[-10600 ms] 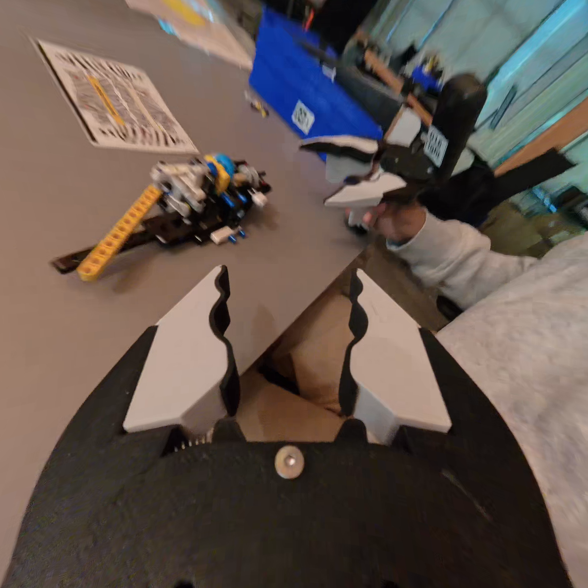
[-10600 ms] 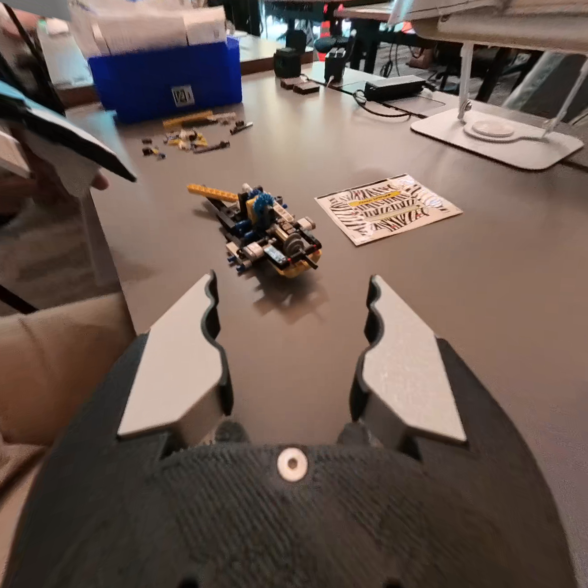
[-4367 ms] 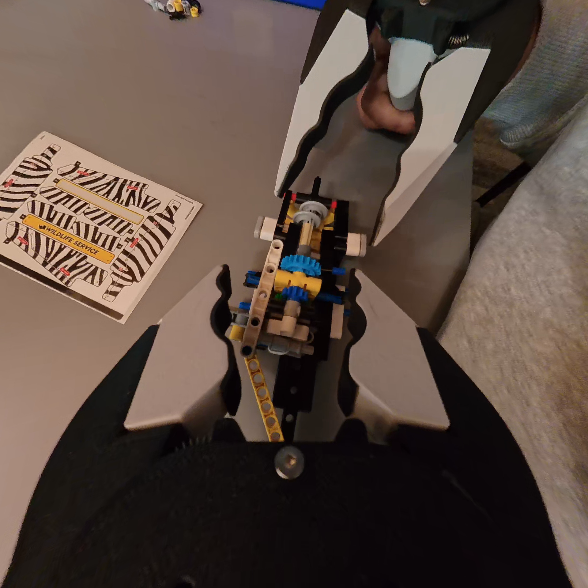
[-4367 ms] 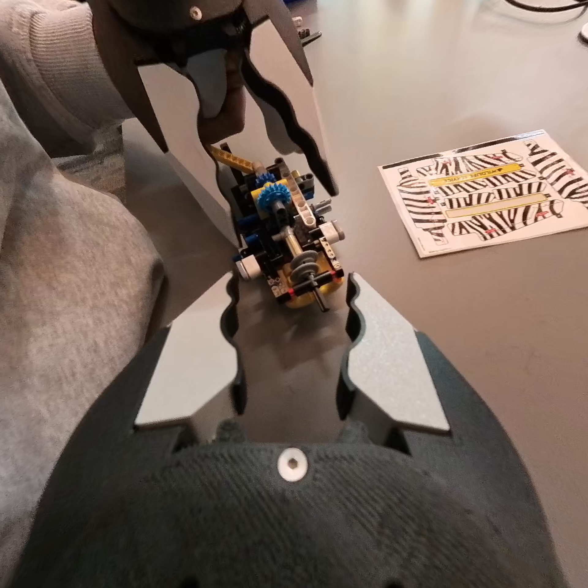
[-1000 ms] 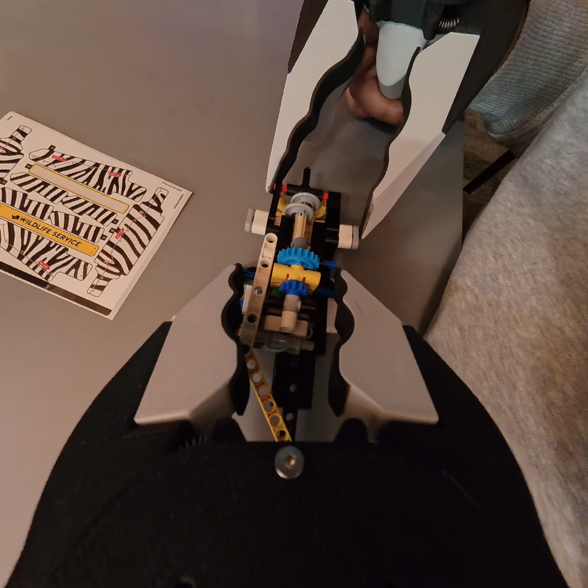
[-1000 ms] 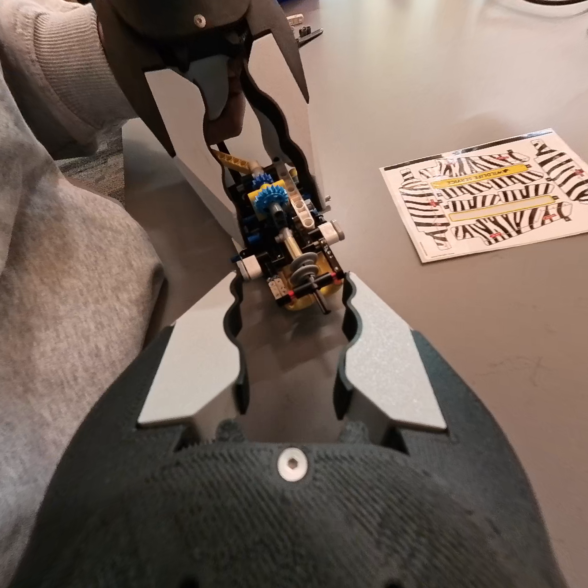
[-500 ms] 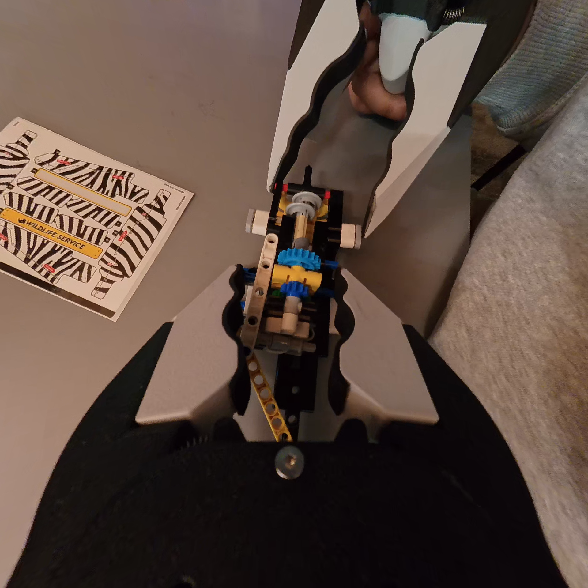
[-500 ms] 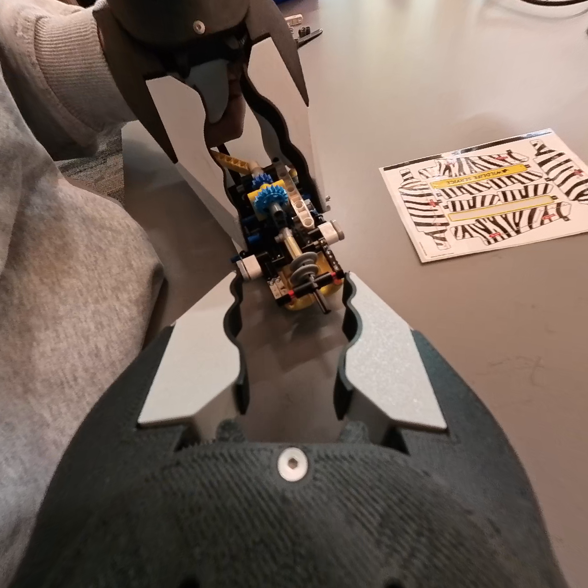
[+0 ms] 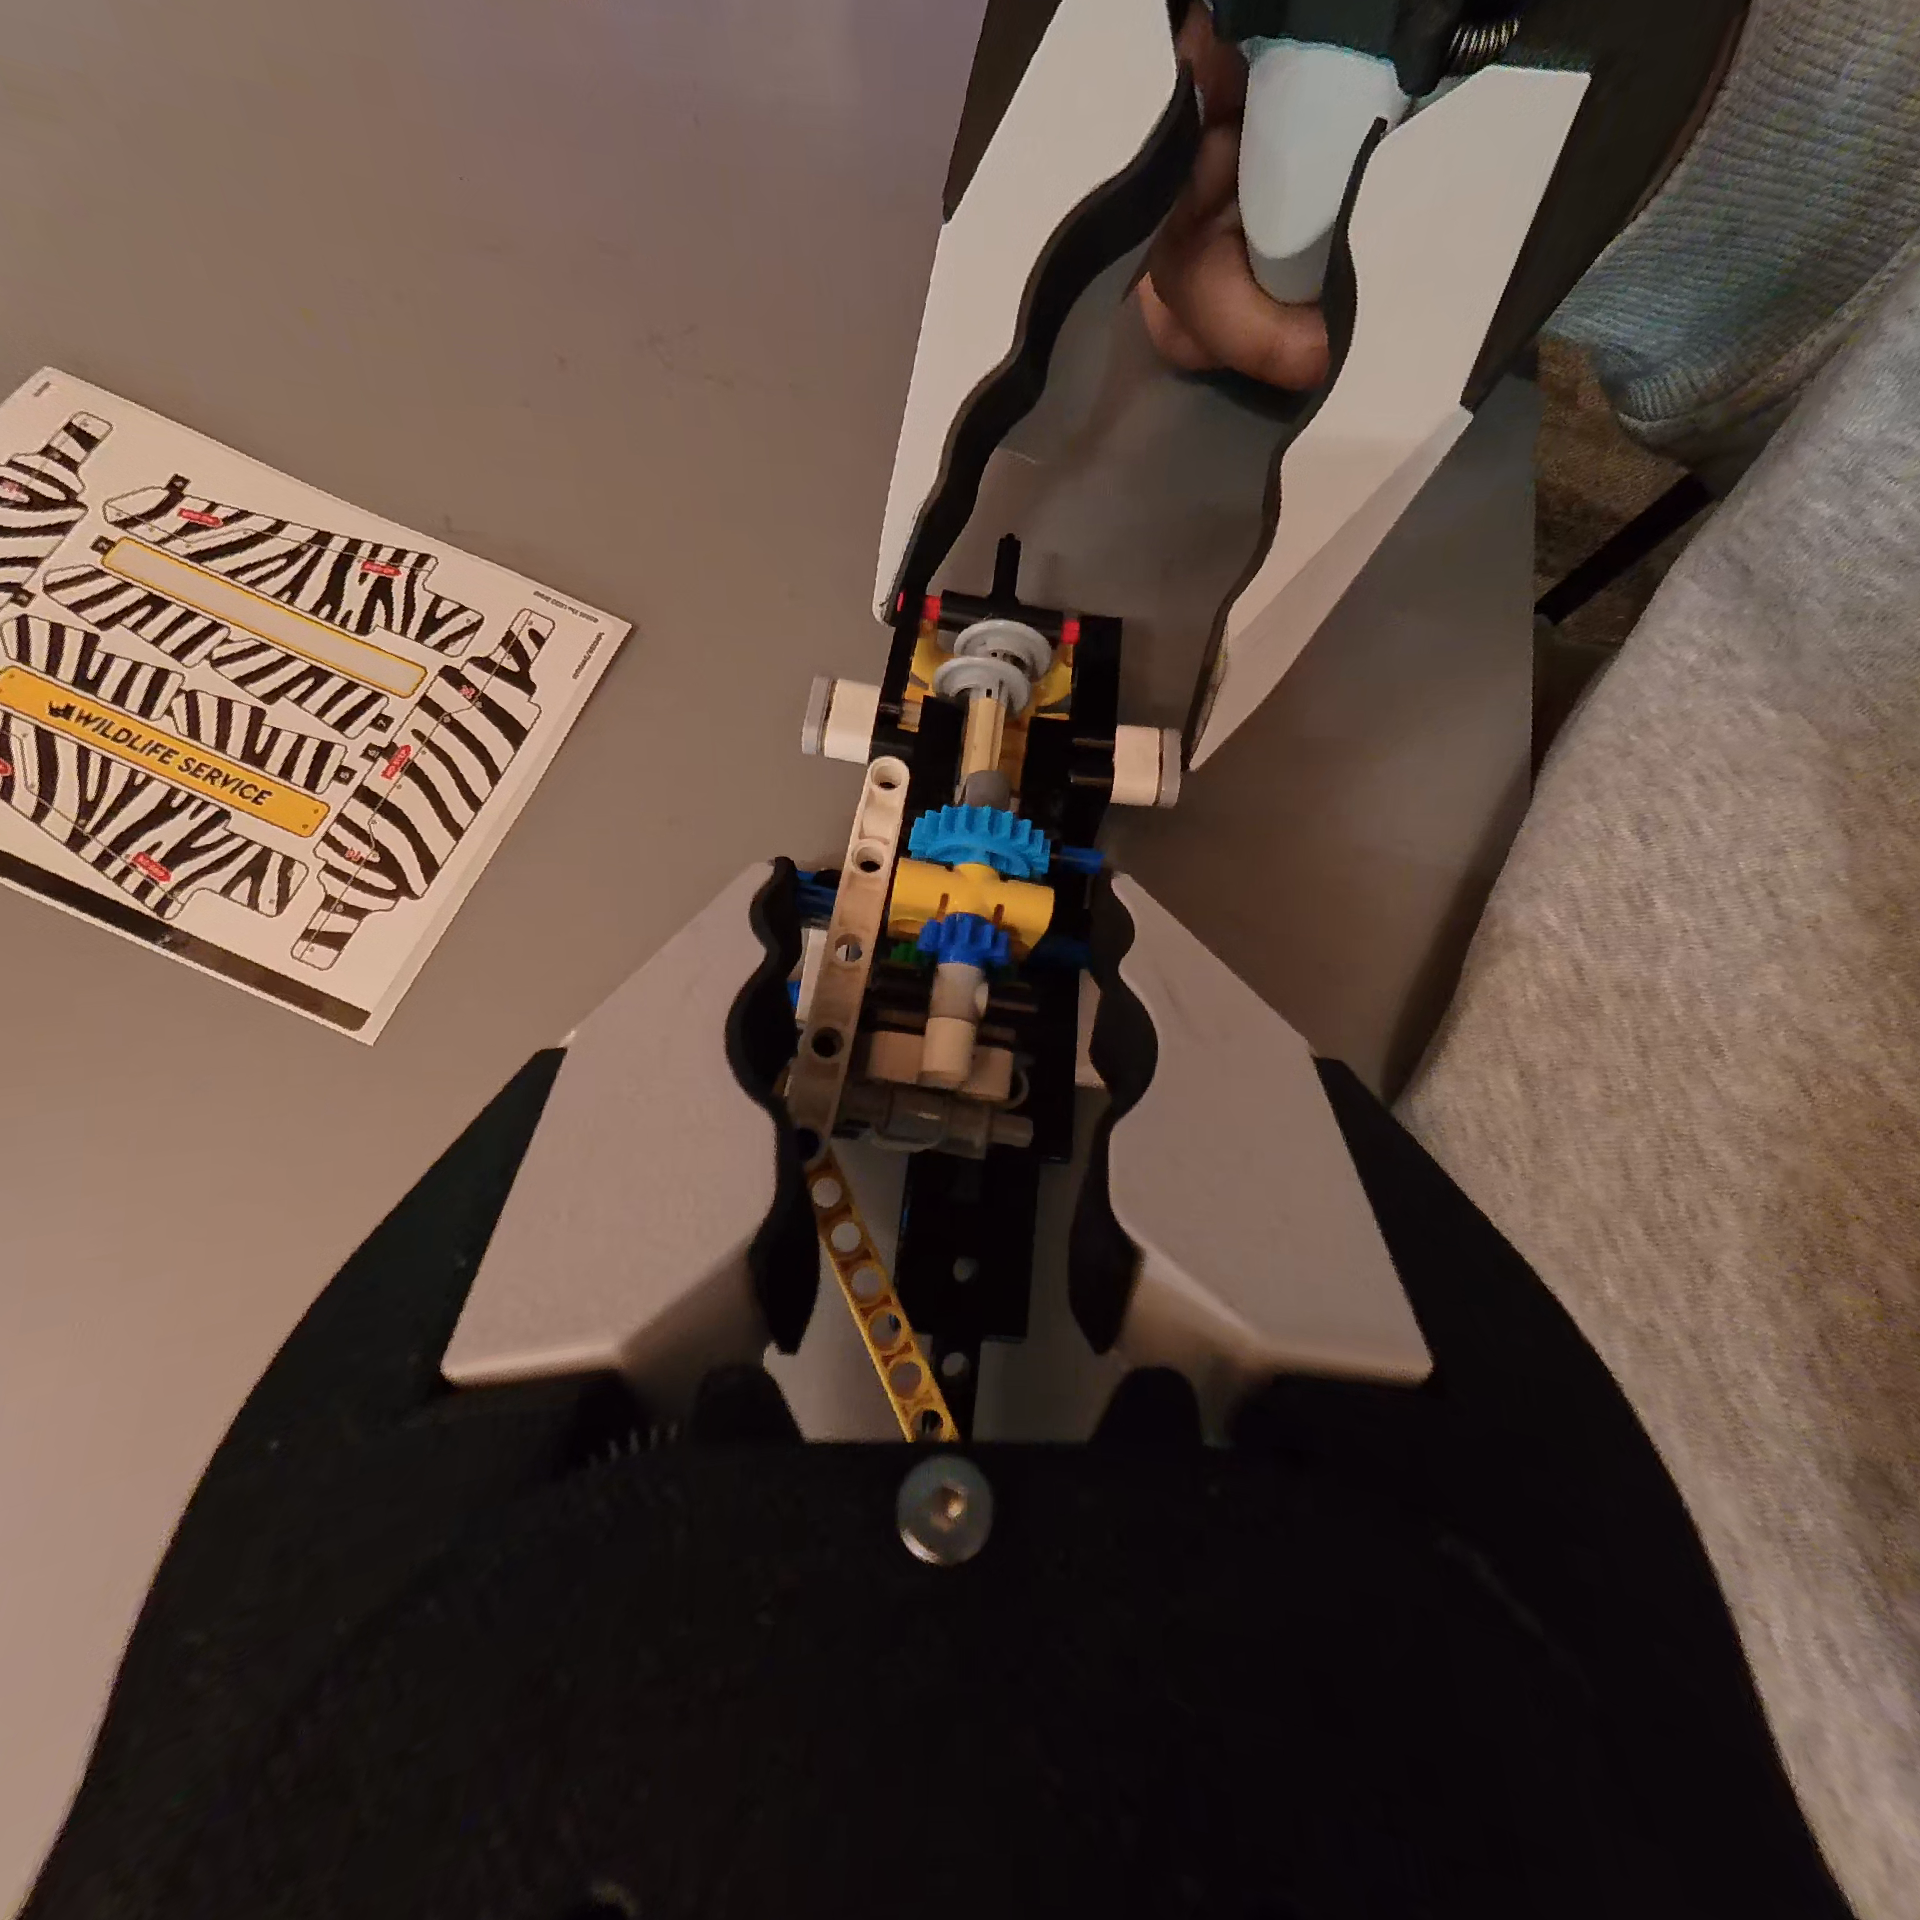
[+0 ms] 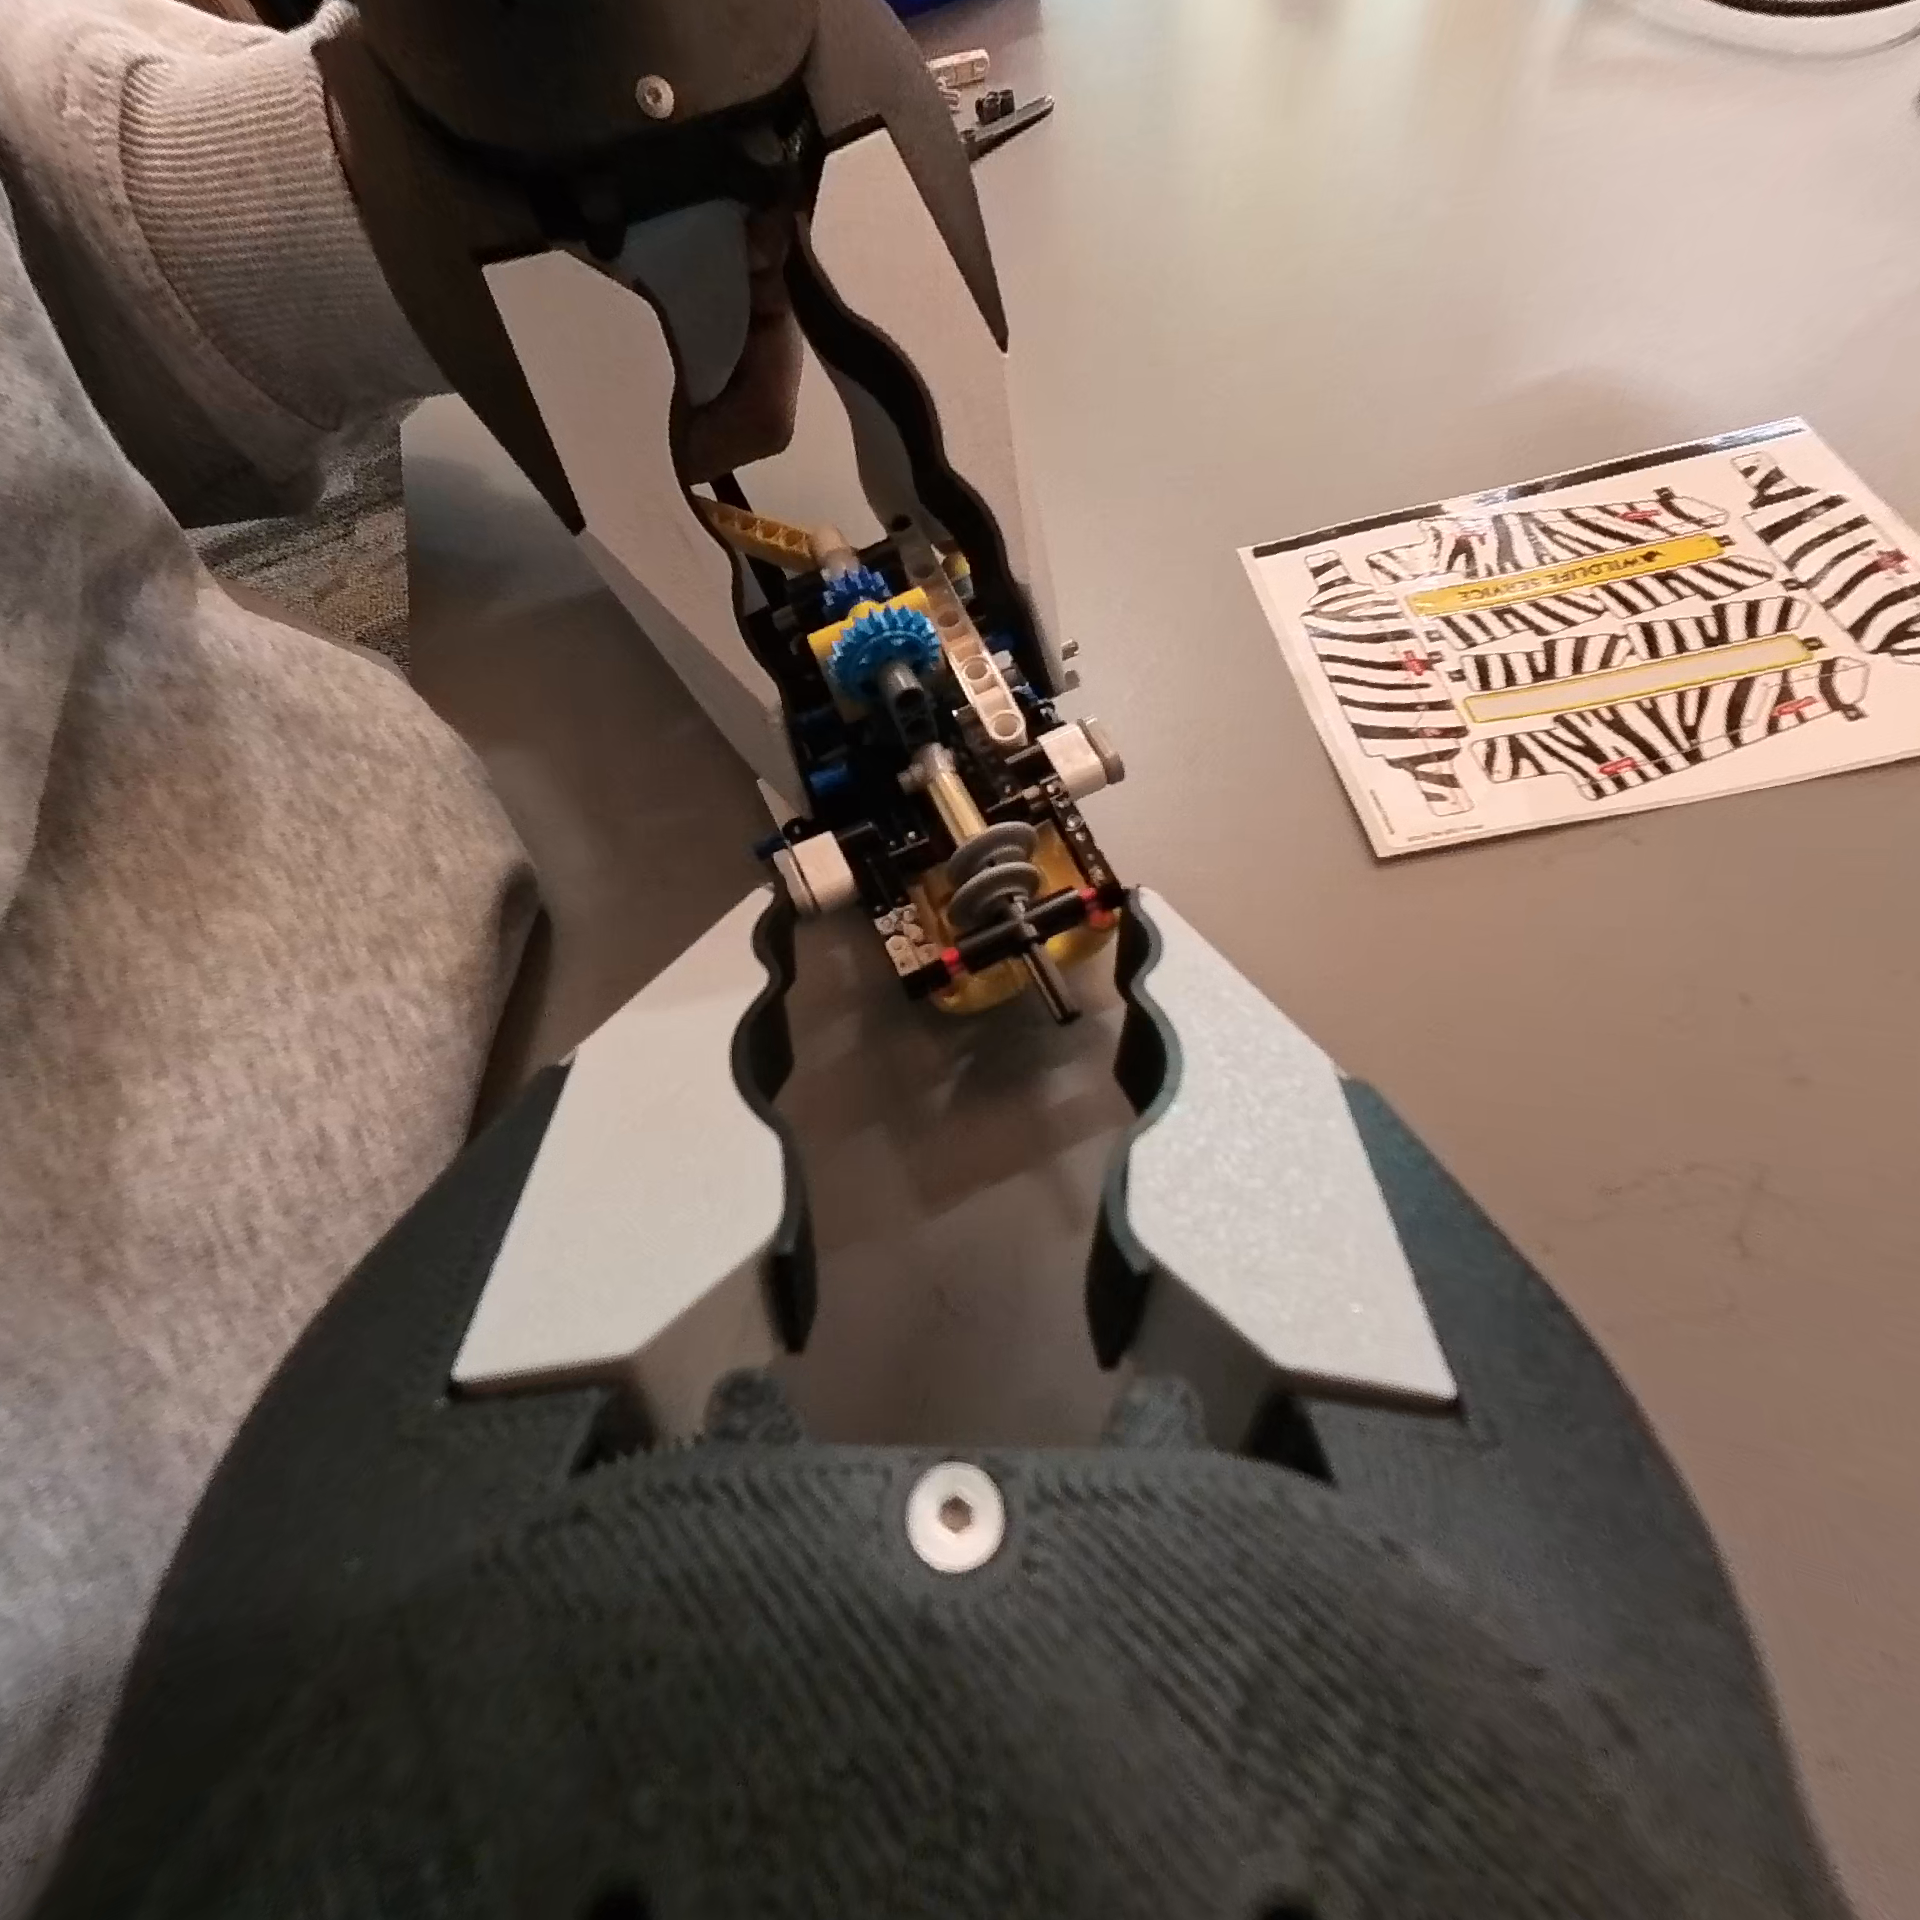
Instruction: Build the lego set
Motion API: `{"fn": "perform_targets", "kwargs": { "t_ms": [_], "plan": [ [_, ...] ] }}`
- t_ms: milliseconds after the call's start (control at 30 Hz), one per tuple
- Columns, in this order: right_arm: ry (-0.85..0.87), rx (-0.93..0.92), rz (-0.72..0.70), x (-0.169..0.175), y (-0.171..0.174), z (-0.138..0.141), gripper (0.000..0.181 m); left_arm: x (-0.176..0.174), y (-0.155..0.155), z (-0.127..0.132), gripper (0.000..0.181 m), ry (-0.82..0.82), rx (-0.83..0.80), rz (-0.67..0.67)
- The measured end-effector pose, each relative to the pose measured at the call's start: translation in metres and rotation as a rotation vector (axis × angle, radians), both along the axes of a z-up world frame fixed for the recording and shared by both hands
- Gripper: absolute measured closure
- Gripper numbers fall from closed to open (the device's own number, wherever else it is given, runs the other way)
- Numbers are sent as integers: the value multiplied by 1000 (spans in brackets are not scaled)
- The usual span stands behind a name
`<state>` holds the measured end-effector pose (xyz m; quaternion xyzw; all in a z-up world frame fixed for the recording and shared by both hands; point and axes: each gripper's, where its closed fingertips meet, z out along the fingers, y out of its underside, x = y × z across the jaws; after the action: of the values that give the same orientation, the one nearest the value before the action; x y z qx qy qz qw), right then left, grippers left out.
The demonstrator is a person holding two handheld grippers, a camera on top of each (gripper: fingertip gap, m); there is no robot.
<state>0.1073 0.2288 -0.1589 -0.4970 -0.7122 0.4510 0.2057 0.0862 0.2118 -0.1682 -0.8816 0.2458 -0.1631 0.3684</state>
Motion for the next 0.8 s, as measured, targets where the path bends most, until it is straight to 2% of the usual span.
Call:
{"fn": "perform_targets", "kwargs": {
  "t_ms": [133,233,533,733,800],
  "plan": [
    [4,5,7,1,-1,0,118,0,-2,-1,124,-18,-33,5],
    [28,5,1,1,0,4,109,-6,-4,-1,113,3,-43,10],
    [74,-3,40,7,-6,11,108,-8,-15,10,113,-33,-16,-9],
    [160,54,93,-2,-17,19,89,-16,-23,15,114,-40,5,-5],
    [146,120,130,-5,-19,13,85,-20,-24,15,115,-21,17,0]
  ]
}}
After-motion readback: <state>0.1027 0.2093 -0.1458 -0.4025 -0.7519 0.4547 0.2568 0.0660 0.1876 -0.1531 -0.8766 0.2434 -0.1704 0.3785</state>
